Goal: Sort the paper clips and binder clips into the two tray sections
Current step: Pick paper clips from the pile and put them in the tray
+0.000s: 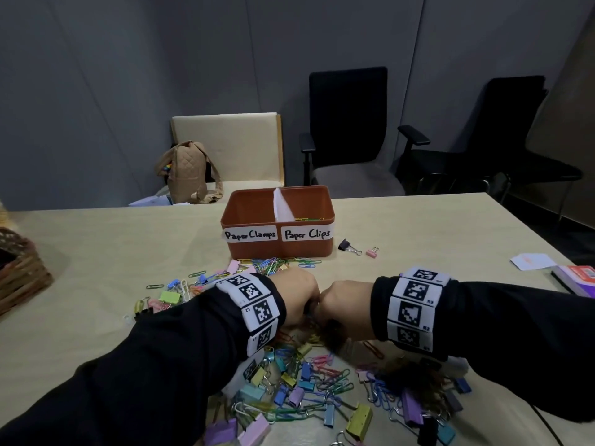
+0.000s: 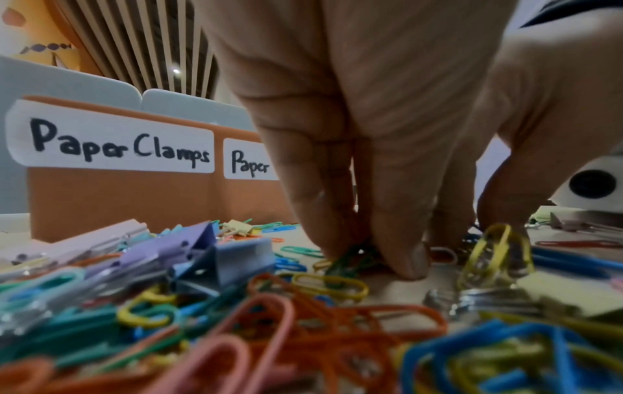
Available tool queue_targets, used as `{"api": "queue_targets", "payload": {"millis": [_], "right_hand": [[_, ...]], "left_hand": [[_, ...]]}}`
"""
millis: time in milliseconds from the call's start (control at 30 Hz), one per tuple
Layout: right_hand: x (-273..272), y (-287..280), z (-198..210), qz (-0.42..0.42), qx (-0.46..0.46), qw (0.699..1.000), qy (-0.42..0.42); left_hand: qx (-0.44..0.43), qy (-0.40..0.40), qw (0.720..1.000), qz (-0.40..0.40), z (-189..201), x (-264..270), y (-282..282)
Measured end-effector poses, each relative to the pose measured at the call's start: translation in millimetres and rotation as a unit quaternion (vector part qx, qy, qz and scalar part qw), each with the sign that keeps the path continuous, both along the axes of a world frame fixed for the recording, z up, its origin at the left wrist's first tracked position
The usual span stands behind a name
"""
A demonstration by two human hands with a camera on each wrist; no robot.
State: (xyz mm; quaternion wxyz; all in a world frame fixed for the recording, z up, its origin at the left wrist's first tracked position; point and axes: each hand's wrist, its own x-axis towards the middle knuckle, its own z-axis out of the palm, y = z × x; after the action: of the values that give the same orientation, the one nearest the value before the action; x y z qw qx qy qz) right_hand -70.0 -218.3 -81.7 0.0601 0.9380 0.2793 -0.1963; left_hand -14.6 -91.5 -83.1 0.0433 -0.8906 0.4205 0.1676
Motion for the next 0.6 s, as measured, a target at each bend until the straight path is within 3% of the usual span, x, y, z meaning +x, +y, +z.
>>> {"api": "queue_targets", "payload": {"millis": [367, 600], "right_hand": [[-5.8, 1.2, -1.7, -0.021, -0.035, 0.999, -0.022], [-8.1, 2.5, -1.3, -0.014, -0.056, 0.998, -0.021]], "left_hand": [[0.001, -0.001, 1.0, 0.018, 2.7, -1.5, -3.5], [-0.124, 0.005, 0.989, 0.076, 26.6, 19.6, 3.7]]}}
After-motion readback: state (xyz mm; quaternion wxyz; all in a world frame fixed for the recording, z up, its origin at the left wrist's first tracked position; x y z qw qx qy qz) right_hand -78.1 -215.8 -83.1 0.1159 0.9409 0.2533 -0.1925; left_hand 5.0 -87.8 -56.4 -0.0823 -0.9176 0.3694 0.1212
